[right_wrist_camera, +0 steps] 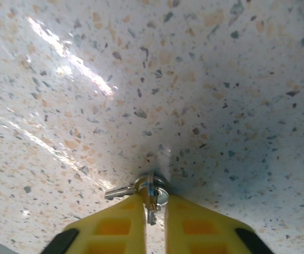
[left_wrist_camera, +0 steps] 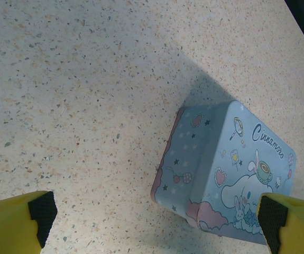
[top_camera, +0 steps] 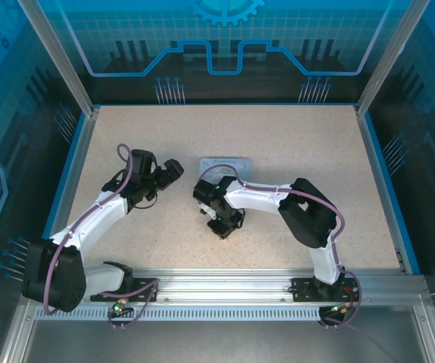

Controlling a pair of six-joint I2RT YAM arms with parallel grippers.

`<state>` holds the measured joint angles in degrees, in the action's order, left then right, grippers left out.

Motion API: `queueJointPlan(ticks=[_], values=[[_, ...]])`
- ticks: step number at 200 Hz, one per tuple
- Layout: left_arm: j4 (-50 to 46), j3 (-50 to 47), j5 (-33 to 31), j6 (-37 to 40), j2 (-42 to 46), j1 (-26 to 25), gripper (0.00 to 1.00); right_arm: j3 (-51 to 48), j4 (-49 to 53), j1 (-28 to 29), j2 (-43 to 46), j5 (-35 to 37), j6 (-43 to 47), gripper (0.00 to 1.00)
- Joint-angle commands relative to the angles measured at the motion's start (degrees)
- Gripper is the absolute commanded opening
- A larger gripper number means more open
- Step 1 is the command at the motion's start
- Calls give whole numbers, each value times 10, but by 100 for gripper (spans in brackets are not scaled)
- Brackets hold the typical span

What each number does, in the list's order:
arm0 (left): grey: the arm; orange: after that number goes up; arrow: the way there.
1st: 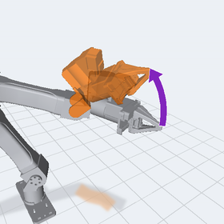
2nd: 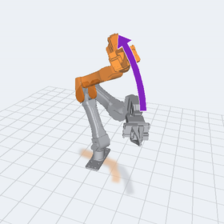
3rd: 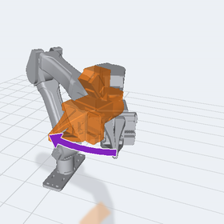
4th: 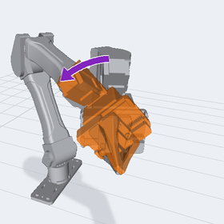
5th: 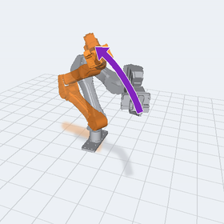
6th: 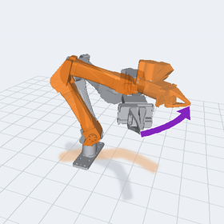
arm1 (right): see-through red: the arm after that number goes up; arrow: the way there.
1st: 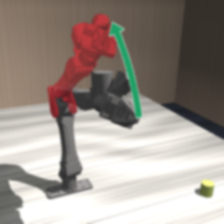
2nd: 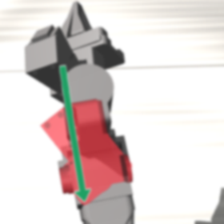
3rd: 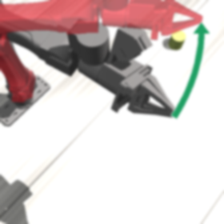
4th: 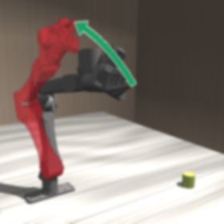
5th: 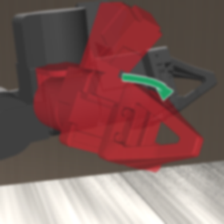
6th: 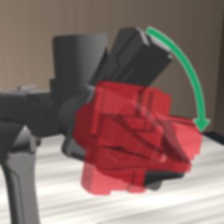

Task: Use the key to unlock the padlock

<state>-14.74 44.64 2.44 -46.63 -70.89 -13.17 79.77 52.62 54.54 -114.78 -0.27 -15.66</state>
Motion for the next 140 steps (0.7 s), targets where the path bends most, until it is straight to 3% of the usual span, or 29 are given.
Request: queueJointPlan(ticks=[1,25,140], values=[[-6,1,10,-7,3,6,99,5,-3,-2,-14,-8,-4,8],[-10,1,10,-5,6,6,99,0,-5,-2,-4,-8,-10,0],[-23,3,21,-3,16,6,99,-41,-21,-20,76,3,-47,0]])
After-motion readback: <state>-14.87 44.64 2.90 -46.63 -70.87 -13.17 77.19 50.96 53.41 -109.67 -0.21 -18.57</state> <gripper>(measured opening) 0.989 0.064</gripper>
